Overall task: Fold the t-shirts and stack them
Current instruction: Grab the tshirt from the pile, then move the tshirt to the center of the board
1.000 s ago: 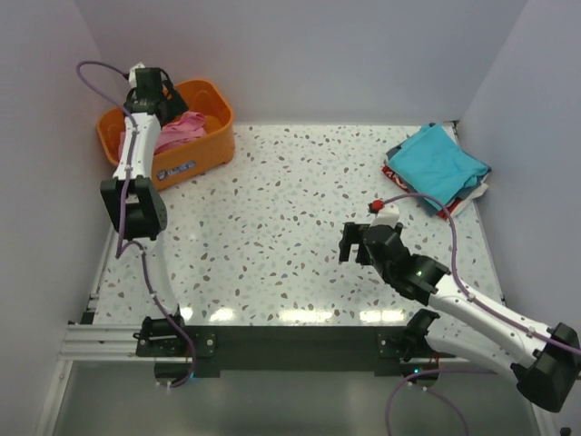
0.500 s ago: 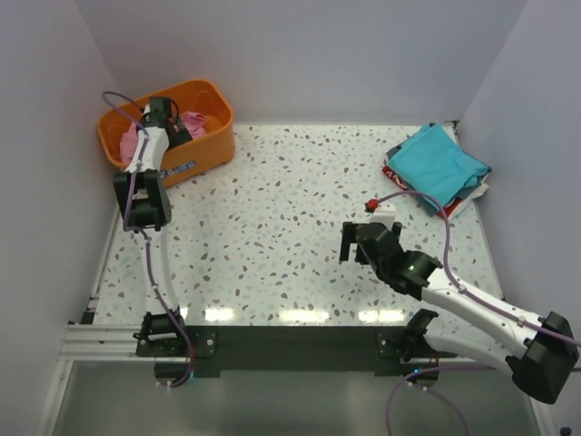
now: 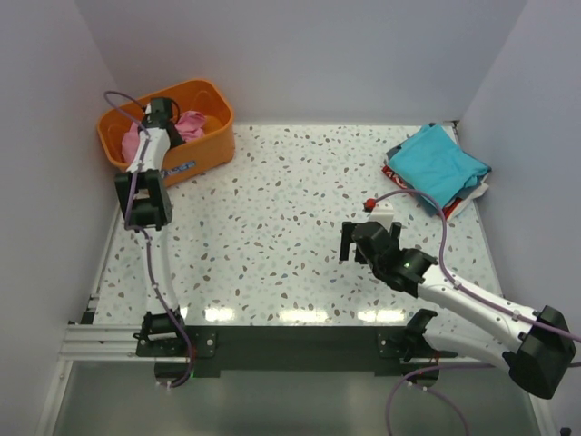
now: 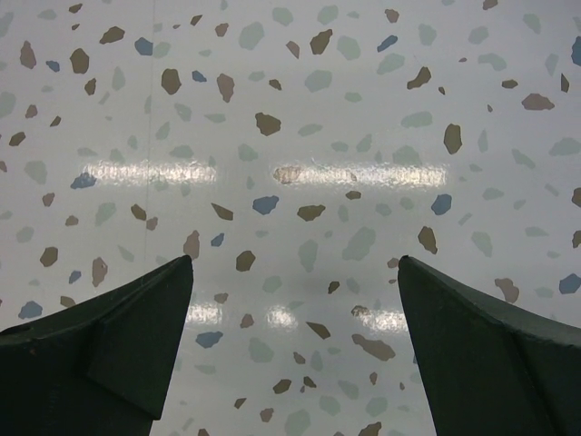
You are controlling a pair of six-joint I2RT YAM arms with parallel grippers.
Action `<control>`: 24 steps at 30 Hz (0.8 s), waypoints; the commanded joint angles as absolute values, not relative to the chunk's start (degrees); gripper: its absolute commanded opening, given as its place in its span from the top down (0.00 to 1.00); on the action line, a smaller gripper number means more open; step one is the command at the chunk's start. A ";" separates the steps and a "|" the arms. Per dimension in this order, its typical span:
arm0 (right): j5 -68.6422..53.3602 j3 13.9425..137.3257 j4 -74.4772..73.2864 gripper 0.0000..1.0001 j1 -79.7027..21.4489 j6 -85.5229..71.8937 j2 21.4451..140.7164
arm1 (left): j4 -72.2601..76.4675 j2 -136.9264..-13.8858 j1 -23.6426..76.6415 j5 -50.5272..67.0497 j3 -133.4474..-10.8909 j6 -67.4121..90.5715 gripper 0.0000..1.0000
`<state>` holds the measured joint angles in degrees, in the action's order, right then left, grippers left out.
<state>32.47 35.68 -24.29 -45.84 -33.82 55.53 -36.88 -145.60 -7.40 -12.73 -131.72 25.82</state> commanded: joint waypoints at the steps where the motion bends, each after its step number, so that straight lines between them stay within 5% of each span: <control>1: 34.63 37.71 -24.00 0.01 -46.05 -34.89 55.37 | -36.13 -140.82 -7.65 -10.29 -130.60 25.31 1.00; 24: 33.66 36.91 -23.29 0.01 -45.97 -34.54 53.79 | -27.51 -111.54 -3.01 1.33 -132.36 24.54 1.00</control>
